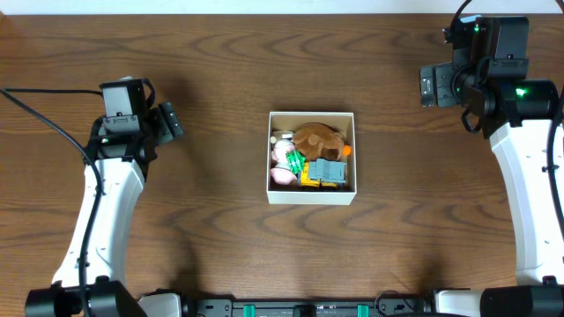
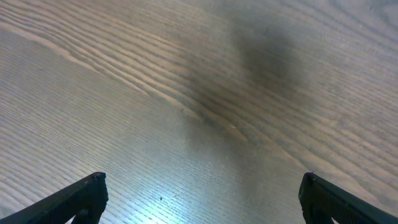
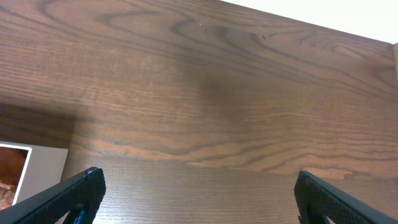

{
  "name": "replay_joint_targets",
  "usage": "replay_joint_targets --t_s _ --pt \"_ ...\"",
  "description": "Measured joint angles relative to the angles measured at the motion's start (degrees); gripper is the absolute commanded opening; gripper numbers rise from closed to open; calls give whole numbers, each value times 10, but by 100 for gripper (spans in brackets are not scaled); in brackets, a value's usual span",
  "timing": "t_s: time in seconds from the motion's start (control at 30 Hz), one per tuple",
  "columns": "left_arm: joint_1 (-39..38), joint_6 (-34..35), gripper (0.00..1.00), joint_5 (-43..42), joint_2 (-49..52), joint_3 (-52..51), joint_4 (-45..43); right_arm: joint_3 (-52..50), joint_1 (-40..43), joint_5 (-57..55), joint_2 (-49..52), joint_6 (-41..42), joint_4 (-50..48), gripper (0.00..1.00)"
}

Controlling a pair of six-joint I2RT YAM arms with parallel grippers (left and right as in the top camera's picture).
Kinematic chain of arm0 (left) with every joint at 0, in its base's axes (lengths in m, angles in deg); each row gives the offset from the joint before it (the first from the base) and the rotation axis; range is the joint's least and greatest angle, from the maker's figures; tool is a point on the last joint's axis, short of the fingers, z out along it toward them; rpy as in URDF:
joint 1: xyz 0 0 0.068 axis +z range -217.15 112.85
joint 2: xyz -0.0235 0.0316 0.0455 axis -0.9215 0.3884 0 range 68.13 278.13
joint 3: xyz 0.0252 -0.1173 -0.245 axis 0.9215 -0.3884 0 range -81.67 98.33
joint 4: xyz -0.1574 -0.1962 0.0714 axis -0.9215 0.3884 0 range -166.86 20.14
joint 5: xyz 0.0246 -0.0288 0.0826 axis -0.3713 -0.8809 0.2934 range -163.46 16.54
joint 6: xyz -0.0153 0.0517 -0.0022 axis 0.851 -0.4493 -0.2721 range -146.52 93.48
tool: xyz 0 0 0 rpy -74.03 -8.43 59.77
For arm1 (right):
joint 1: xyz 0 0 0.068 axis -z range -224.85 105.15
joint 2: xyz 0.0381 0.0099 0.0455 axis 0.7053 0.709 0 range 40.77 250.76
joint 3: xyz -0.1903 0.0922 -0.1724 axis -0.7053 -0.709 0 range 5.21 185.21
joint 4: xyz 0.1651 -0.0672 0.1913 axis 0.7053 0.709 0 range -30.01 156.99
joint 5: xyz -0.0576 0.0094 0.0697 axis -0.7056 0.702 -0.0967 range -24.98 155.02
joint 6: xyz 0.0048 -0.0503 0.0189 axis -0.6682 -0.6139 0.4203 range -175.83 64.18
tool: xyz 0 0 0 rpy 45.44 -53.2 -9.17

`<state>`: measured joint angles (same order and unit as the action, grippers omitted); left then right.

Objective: Pack container

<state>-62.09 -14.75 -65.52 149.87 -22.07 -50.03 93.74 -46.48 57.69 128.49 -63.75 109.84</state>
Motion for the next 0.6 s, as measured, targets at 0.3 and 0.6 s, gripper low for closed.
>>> replay_joint_targets --t_s 0.3,0.6 --pt "0 0 98 0 7 0 0 0 0 0 0 0 0 99" --pt "0 0 98 0 7 0 0 0 0 0 0 0 0 99"
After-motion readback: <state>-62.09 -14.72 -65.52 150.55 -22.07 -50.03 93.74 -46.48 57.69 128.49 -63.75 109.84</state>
